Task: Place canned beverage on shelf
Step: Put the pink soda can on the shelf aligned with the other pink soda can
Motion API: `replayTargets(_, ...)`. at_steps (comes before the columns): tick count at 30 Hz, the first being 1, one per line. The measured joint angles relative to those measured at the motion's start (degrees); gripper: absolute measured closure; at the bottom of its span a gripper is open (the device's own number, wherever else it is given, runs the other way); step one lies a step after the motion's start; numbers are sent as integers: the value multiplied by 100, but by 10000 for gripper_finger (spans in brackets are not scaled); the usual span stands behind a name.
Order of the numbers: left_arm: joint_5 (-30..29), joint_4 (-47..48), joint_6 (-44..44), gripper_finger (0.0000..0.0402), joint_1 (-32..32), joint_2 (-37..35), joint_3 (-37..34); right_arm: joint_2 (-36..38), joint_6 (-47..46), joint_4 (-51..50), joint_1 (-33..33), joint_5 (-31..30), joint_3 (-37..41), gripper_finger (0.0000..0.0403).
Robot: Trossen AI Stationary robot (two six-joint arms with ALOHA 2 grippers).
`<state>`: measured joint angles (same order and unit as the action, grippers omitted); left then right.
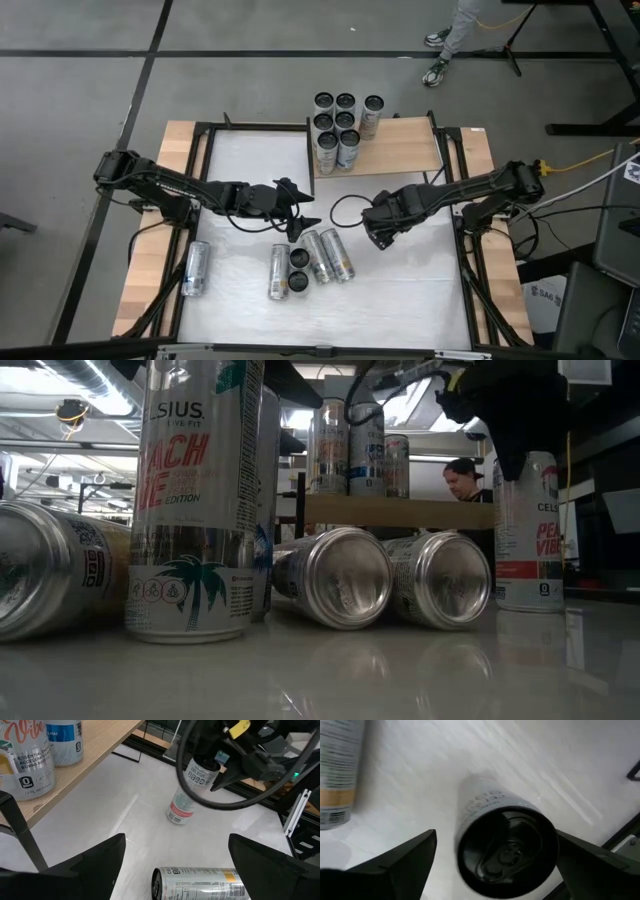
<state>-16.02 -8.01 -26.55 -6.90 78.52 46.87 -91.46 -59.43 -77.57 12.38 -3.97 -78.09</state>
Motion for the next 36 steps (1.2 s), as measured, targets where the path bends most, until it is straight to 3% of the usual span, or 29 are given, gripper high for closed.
replayTargets(13,-1,0,4,52,2,-1,0,2,1774,-342,-2,-382,-793,31)
replayTargets(20,-2,0,2,52,2,0,0,7,3719,-895,-2,-742,-1066,31)
replayTargets(23,-2,0,2,52,2,0,0,7,4839,-943,-2,-736,-1088,31)
replayTargets(27,-2,0,2,52,2,-1,1,9,5632,-967,-2,-454,-1088,31)
replayTargets(31,-2,1,-11,52,2,0,0,69,6097,-971,-2,-196,-1072,31)
replayTargets(36,-2,0,-11,52,2,0,1,329,6373,-951,-2,-294,-812,31)
